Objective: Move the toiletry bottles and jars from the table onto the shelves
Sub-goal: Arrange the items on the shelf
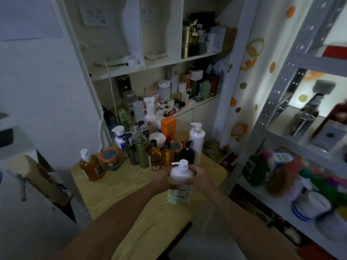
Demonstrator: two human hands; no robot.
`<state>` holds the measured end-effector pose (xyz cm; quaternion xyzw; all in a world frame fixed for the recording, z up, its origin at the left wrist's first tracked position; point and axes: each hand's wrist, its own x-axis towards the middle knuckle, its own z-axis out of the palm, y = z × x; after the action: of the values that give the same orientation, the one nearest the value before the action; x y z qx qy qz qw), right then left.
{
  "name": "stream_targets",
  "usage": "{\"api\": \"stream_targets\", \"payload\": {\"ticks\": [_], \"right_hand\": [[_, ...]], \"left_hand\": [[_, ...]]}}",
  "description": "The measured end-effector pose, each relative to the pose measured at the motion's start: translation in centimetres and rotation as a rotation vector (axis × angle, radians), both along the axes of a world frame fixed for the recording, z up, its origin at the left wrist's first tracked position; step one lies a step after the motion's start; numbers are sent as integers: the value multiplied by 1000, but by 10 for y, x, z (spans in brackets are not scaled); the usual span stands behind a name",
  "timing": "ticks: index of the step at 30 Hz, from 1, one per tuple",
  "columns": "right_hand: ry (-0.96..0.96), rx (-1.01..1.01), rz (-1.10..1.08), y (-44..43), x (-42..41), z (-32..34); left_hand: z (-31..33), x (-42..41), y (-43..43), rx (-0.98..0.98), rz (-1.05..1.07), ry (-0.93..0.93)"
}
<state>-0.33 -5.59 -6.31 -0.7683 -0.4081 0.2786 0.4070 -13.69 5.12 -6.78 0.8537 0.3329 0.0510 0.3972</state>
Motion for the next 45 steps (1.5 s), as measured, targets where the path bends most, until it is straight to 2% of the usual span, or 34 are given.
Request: {"api": "stream_targets", "payload": {"ticks": [4,7,11,13,16,18,24,28,34,40,45], "right_hand": [[67,17,-85,-54,2,22],[135,65,-130,-105,4,34],[273,204,-298,-176,11,40],[303,199,-337,-213,9,38],[270,177,-369,-268,4,36],[195,182,-459,-300,13,36],[-59,28,-623,-391,53,61],[-7,113,-735,-452,69,63],[-37,138,-875,-539,103,55],[-30,159,-957,-640,161,63],[-51,171,-1005,-728,208,60]], "left_hand": [[8,2,-46,-145,19,-119],[16,11,-84,-161,-27,-187],[34,32,-140,-189,-95,-283],[44,47,-168,-205,-145,-311],[61,74,-211,-259,-235,-333],[70,93,-240,-290,-315,-360],[85,145,-323,-417,-470,-403],[87,180,-375,-440,-589,-401],[83,235,-460,-475,-742,-357],[93,311,-560,-378,-831,-355],[102,358,-656,-388,-905,-363]]}}
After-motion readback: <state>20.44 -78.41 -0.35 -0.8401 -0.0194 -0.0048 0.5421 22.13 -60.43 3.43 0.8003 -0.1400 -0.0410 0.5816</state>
